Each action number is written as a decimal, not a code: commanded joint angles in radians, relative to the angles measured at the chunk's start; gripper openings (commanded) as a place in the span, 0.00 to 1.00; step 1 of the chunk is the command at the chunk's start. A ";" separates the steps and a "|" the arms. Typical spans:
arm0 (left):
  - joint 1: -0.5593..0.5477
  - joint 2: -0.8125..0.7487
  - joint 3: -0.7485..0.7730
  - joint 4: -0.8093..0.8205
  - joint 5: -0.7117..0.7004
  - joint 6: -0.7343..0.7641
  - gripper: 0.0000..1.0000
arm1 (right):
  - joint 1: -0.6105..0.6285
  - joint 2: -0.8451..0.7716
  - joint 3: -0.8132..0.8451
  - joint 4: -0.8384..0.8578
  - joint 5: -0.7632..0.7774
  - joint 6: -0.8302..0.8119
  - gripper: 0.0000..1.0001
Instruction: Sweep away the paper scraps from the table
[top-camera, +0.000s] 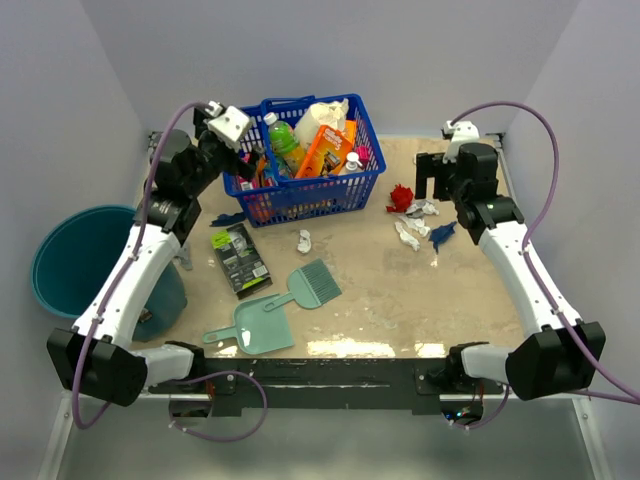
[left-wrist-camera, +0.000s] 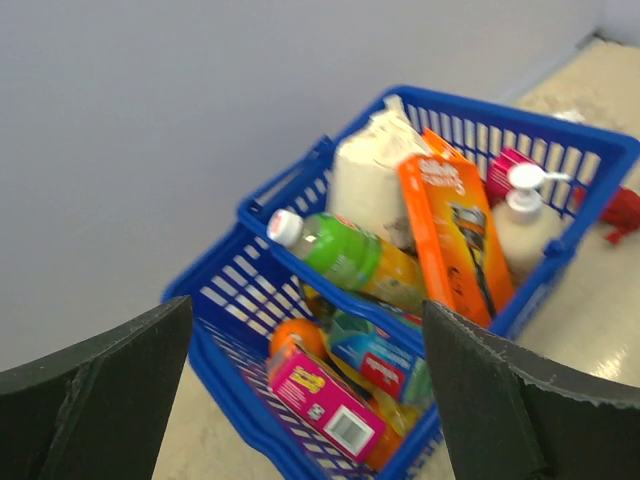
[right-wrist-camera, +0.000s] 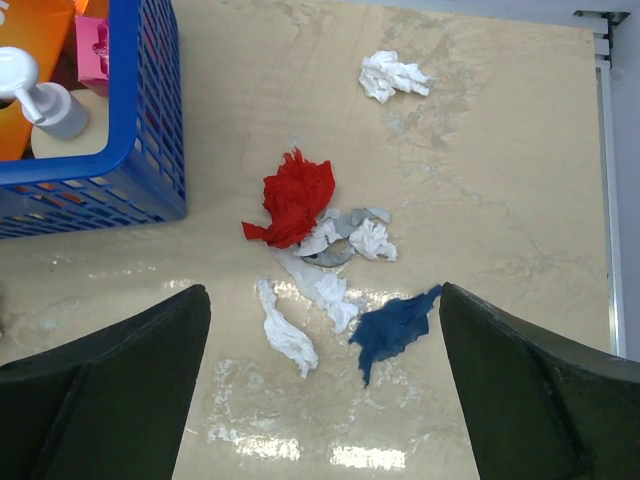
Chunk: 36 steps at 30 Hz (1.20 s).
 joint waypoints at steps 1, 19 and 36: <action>-0.016 -0.052 -0.025 -0.156 0.172 0.049 1.00 | -0.002 -0.023 -0.005 0.041 0.007 -0.006 0.98; -0.039 -0.166 -0.209 -0.483 0.310 0.130 1.00 | 0.266 0.036 -0.038 -0.321 -0.550 -0.854 0.78; -0.058 -0.250 -0.326 -0.713 0.318 0.326 1.00 | 0.548 0.255 -0.077 -0.361 -0.518 -1.193 0.41</action>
